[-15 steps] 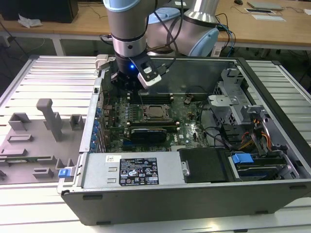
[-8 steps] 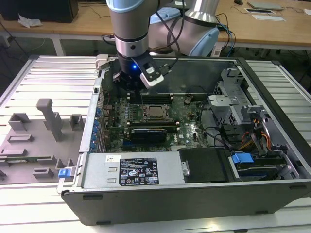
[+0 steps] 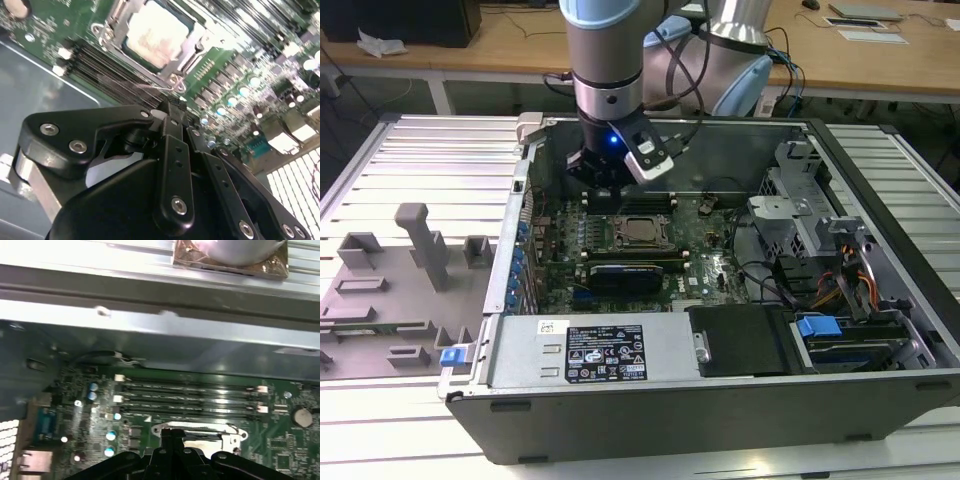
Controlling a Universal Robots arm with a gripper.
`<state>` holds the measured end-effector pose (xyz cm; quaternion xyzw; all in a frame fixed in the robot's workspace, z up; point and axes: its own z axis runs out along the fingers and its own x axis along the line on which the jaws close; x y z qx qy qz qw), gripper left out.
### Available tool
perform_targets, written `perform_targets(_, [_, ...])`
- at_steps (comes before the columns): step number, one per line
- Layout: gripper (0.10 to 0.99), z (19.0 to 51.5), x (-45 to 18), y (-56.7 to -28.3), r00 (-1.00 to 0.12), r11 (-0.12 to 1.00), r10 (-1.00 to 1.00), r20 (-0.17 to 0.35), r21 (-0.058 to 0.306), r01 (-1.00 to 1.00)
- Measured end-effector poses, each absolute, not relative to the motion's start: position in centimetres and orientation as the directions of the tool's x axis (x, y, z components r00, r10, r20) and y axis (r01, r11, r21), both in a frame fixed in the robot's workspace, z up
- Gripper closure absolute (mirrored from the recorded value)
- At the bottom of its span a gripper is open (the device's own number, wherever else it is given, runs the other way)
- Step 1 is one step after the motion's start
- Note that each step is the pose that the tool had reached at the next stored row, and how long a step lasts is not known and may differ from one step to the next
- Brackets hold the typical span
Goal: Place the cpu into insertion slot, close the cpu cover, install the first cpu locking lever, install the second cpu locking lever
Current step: 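Install the first cpu locking lever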
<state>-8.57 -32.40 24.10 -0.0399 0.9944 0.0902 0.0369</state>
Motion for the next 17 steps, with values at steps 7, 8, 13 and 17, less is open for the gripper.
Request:
perform_targets(7, [0.98, 24.0, -7.3, -32.7, -0.994, 0.981, -0.073, -0.081, 0.177, -0.086])
perform_targets(8, [0.98, 24.0, -7.3, -32.7, -0.994, 0.981, -0.073, -0.085, 0.176, -0.087])
perform_targets(13, [0.98, 23.8, -7.4, -32.7, -0.987, 0.981, -0.073, -0.146, 0.167, -0.097])
perform_targets(17, [0.98, 23.8, -7.4, -32.7, -0.984, 0.976, -0.068, -0.164, 0.194, -0.1])
